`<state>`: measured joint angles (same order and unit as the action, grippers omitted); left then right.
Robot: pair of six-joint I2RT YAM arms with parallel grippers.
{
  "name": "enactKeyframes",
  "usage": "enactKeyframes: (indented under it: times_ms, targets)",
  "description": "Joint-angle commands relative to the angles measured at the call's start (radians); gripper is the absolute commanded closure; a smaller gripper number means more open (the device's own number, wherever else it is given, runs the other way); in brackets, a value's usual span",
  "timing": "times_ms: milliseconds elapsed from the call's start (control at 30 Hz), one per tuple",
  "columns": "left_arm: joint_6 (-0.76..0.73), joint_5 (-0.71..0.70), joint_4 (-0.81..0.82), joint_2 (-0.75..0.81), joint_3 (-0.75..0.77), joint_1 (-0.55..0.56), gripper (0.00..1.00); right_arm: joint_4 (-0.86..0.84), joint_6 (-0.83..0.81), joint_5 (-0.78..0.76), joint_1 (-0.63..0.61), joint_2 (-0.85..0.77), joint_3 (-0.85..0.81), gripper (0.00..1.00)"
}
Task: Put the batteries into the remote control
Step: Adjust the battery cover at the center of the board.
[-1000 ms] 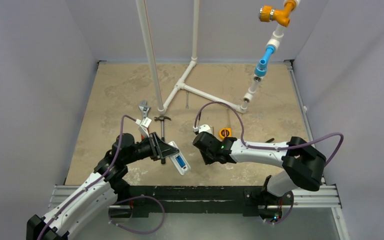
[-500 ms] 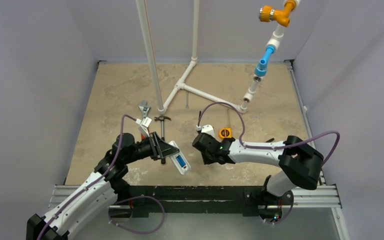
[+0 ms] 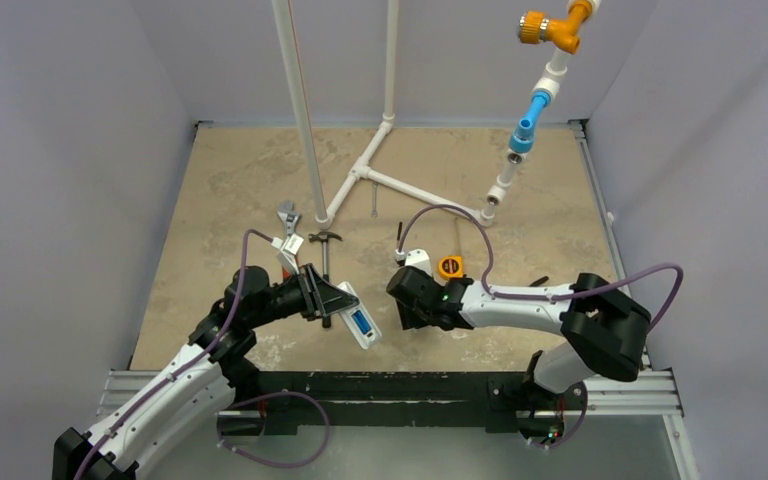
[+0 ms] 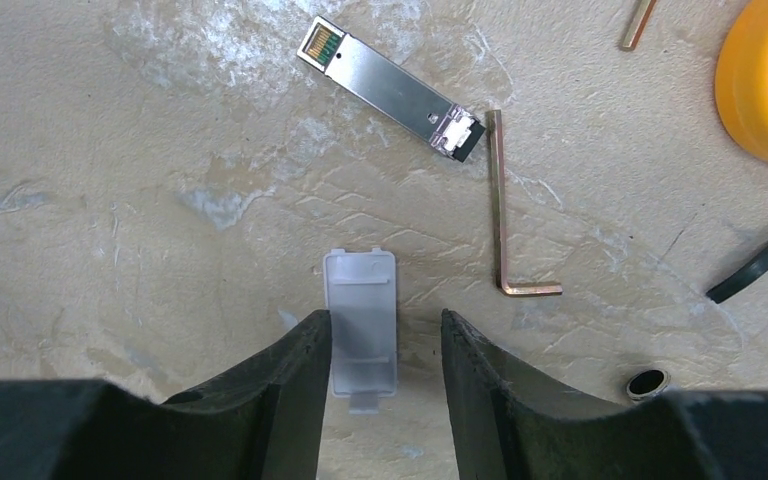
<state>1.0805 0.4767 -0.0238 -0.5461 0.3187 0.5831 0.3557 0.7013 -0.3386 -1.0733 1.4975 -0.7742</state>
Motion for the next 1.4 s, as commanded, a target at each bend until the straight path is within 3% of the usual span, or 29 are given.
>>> enactKeyframes:
  times_ms: [0,400,1367]
  targets:
    - [-0.003,0.016,0.060,0.001,0.031,-0.005,1.00,-0.034,0.037,0.001,0.009,-0.049,0.038,0.57]
    - [-0.002,0.015,0.059,0.008,0.025,-0.004,1.00,-0.118,0.056,0.071,0.047,-0.094,0.104,0.60]
    - [-0.001,0.019,0.065,0.005,0.022,-0.003,1.00,-0.163,0.046,0.106,0.076,-0.236,0.148,0.54]
